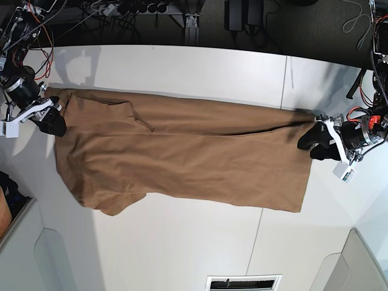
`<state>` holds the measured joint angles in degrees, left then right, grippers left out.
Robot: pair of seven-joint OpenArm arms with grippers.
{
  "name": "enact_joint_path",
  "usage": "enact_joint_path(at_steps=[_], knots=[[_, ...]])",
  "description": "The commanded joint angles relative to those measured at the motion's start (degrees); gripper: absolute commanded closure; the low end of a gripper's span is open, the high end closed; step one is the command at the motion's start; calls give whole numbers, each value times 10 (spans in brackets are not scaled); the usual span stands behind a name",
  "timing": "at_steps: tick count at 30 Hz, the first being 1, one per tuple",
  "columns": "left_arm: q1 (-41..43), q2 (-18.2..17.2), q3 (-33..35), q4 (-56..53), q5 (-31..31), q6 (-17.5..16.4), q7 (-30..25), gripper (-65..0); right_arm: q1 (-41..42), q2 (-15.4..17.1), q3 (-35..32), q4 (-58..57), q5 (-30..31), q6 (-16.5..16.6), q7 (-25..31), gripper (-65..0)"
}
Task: Layout the t-shirt on the table in an organized manner, then fold the t-shirt properly
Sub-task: 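Release and regrasp the folded edge with both grippers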
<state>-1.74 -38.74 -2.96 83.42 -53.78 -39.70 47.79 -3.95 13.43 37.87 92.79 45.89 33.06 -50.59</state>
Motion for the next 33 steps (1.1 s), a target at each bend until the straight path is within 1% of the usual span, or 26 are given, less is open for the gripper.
enact_joint_path(at_steps=[1,2,4,5,6,7,9,12,14,17,21,27,30,33], knots=[[-9,-12,-5,10,-9,-3,-13,-318,7,7,3,12,15,3,11,-59],[-9,-10,-5,10,-8,-3,-17,-265,7,7,2,12,14,3,11,0],[-7,-5,-5,10,-1,-3,-20,-126,7,7,2,8,-7,3,23,0],[-7,1,-5,10,14,-3,-26,-69,7,7,2,4,-24,3,32,0],[-6,9,-5,10,33,-3,-31,-28,7,7,2,-1,-43,3,40,0],[-6,18,-5,9,55,-3,-33,-1,7,7,0,-6,-63,3,46,0],[-6,38,-5,6,84,-3,-34,0,7,9,-9,-21,-82,3,48,0],[0,61,-2,0,109,-3,-35,0,6,9,-34,-55,-98,2,52,0],[9,67,1,-4,121,-3,-35,0,6,9,-57,-78,-115,2,52,0],[28,66,2,-5,121,-3,-34,0,3,11,-88,-92,-130,2,51,0],[53,60,2,1,110,-3,-30,0,-3,18,-92,-90,-125,0,40,0],[107,60,2,22,108,-3,-35,0,-56,57,-92,-89,-74,0,40,0],[117,61,2,36,105,-3,-34,0,-74,73,-92,-82,-63,0,38,0],[146,61,2,70,97,-3,-33,0,-102,88,-92,-64,-57,0,36,0]])
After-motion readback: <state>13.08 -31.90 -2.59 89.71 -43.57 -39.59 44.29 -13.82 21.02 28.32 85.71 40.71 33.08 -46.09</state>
